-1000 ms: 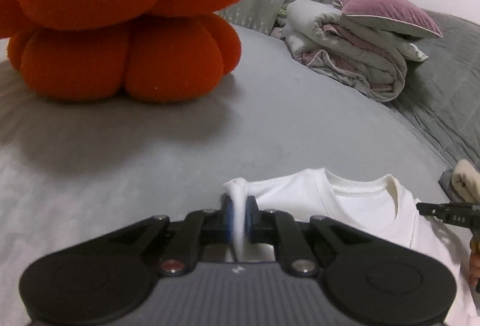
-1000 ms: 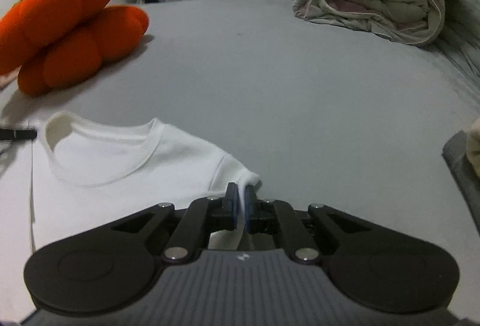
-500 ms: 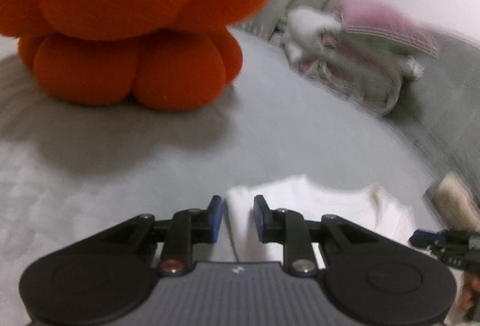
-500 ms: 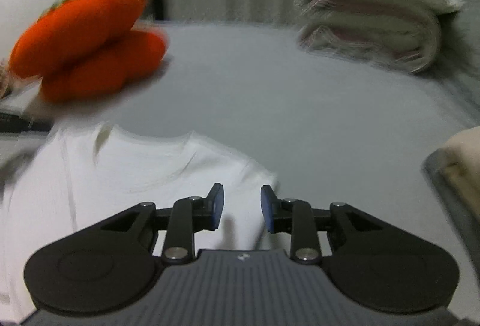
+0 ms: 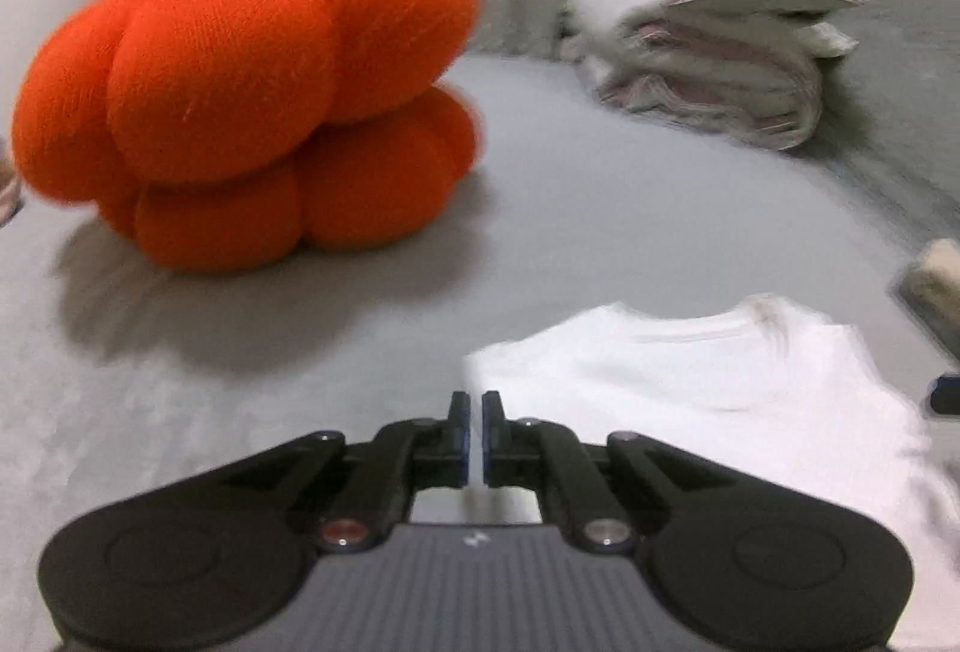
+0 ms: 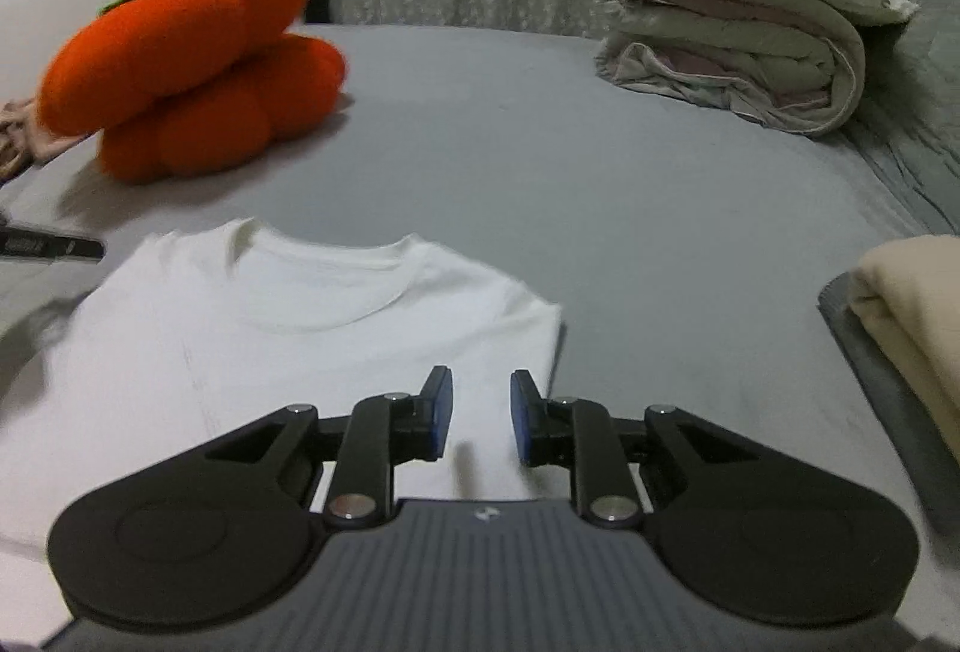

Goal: Fold clothes

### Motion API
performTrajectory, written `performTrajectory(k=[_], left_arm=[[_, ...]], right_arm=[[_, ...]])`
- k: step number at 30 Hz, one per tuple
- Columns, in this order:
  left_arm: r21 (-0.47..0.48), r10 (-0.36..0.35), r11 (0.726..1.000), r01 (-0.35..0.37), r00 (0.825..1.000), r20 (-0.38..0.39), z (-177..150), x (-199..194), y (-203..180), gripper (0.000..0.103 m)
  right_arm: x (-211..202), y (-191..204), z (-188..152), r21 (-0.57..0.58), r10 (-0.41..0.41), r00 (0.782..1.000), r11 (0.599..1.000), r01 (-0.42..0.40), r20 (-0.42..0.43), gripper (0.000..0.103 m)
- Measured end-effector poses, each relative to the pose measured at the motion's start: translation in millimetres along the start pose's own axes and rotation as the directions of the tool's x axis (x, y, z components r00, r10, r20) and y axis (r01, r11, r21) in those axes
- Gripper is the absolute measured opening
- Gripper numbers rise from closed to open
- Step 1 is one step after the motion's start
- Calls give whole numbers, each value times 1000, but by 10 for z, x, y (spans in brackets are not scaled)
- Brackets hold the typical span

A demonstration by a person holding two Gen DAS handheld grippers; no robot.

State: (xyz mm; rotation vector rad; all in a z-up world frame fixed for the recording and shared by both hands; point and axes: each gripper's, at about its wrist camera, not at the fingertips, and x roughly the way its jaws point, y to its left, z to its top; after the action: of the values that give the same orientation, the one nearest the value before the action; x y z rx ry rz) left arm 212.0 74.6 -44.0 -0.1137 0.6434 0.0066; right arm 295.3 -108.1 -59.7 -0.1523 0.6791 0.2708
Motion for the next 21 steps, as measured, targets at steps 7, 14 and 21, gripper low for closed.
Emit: performTrajectory(k=[7, 14, 21], left_arm=[[36, -187, 981, 191, 978, -88, -570, -729, -674, 7], [60, -114, 990, 124, 981, -156, -1235, -757, -694, 7], [-101, -99, 991, 83, 982, -160, -1470, -1104, -358, 8]], right_arm=[[-577, 618, -356, -114, 128, 991, 985, -132, -35, 22], [-483, 956, -871, -170, 17, 990, 985, -40, -139, 21], [-745, 821, -1127, -50, -9, 990, 999, 2, -141, 21]])
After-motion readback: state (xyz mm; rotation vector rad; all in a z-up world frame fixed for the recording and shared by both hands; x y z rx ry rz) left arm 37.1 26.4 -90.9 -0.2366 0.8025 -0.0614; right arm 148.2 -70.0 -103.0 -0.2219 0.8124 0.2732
